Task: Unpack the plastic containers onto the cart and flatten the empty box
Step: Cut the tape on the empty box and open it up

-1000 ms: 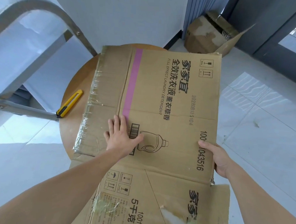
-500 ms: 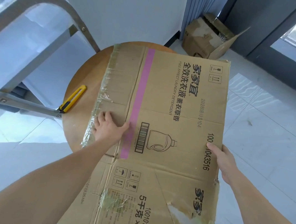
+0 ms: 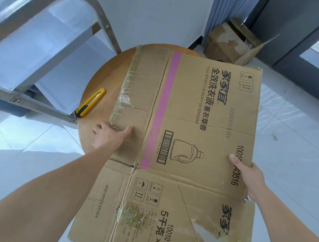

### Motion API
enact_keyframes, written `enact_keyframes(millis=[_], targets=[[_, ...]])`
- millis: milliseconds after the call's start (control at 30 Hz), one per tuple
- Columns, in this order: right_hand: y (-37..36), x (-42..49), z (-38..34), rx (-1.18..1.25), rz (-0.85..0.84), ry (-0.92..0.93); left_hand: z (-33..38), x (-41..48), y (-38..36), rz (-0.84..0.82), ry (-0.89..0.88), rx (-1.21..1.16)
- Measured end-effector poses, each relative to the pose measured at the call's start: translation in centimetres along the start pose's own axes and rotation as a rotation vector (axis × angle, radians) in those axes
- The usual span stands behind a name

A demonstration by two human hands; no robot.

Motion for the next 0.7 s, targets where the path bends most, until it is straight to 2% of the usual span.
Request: enact_keyframes(millis=[267,533,700], targets=[[0.8,-1.3,0.0,0.099,0.019,0.003,0.5,-0.5,1.0,-0.029,-0.026,-0.052],[4.4,-4.3,-4.6,0.142,0.047,0.104,0.6,-2.4,2.2,-0.158,-0.045,-0.394],[8.3,-6.7,-7.8,0.158,0.018,0.124,2.1,-5.0,4.8,-0.166,-0.090,-0.472]])
Point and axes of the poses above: each hand's wrist, its own x-axis towards the middle knuckle, its own y-axis out of the back of the hand, z = x × y, the point moved 9 cm from there along x, towards the middle knuckle, and after that the axes turned 9 degrees about y, right-handed, at the moved point
